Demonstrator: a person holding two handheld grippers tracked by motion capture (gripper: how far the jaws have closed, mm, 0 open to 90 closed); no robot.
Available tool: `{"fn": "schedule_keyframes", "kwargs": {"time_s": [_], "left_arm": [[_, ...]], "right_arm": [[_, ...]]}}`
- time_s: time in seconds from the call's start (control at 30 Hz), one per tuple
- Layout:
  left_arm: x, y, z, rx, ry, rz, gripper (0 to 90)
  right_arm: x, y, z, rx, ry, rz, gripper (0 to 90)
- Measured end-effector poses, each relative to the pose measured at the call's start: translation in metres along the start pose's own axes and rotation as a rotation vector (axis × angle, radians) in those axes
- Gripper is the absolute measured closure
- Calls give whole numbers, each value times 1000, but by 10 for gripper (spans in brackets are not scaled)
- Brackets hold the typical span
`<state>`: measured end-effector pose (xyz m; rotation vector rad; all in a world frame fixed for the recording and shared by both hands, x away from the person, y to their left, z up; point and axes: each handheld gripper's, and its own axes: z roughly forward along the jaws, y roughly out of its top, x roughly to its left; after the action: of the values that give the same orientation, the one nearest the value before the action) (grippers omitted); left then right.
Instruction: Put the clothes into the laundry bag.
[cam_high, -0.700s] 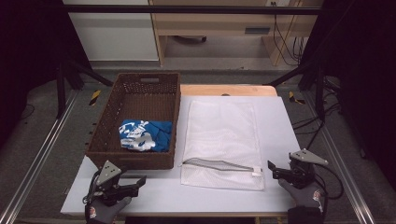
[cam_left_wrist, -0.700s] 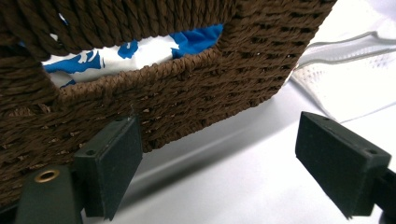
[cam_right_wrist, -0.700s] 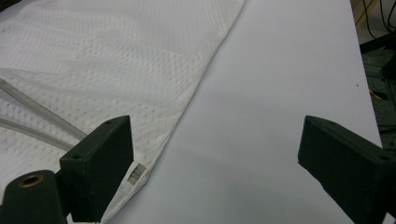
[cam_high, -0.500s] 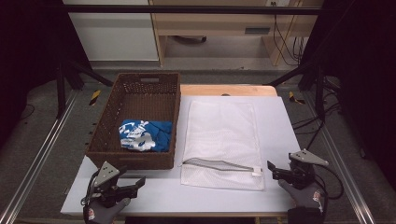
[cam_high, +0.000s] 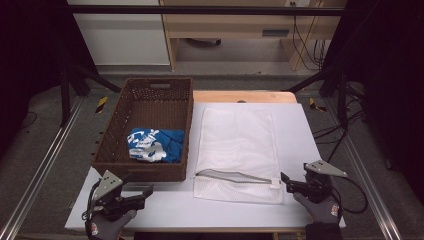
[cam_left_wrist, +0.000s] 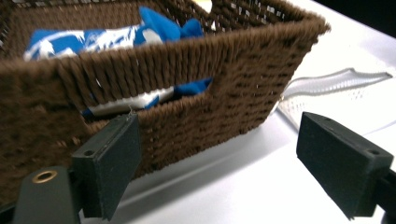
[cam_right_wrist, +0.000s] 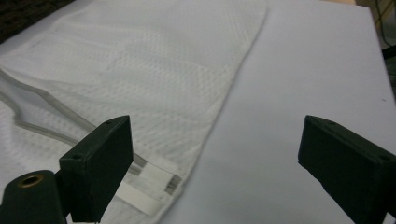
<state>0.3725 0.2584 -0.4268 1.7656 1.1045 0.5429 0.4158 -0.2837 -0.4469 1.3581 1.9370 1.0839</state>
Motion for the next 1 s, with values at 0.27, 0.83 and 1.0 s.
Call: {"fn": "schedule_keyframes", "kwargs": {"time_s": [0.27,0.83,1.0], "left_arm": [[-1,13,-7,-29,19,4,134],[-1,49,-4,-59,57,36,126],[0,58,0,-72,64,34,126]], "right_arm": [[12,4,2,-7,25,-6,100],[11,5,0,-16,6,0,98],[10,4,1,-14,0,2,97]]}}
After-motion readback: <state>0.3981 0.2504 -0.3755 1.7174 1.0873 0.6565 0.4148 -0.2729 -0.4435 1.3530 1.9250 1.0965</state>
